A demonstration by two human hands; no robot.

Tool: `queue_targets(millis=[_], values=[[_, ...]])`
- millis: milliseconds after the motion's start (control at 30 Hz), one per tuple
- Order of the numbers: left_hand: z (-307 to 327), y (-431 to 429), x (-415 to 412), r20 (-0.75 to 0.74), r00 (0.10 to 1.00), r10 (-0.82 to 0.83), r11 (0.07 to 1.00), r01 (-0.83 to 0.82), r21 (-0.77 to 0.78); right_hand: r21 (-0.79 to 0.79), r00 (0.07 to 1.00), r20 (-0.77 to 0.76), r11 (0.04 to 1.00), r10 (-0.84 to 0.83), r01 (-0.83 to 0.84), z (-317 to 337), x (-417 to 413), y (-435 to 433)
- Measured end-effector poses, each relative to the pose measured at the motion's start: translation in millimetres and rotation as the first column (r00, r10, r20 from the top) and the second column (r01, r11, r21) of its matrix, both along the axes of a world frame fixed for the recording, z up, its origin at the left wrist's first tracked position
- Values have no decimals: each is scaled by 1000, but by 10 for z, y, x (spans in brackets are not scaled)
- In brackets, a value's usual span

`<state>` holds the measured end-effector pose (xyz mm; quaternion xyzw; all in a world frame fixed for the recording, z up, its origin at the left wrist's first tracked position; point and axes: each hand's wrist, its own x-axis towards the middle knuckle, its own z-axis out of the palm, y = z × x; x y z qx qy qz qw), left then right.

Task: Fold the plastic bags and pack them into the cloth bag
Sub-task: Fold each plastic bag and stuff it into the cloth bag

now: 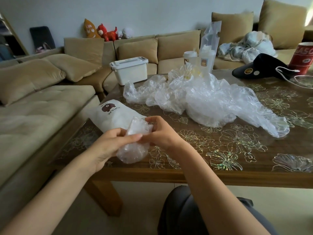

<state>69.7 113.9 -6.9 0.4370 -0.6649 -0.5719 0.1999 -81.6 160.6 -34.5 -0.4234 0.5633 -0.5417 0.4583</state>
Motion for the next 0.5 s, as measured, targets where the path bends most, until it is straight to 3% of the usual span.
queue_targets(millis=[100,167,267,400,500], values=[[8,3,71,-53,997,48,998,-46,41,-5,999,-4,999,34,-34,54,54,-49],[15,-4,125,-137,988,78,994,-67,83,38,993,106,998,45,-50,50,96,-101],[4,-39,208,-201,965,170,985,-161,58,104,932,301,965,202,-243,32,130,-156],[-11,-110,350,-219,944,248,969,-246,36,20,852,390,922,349,-387,-21,210,-278],[-20,-119,388,-270,917,295,954,-268,132,-95,816,448,927,365,-363,-14,289,-349]])
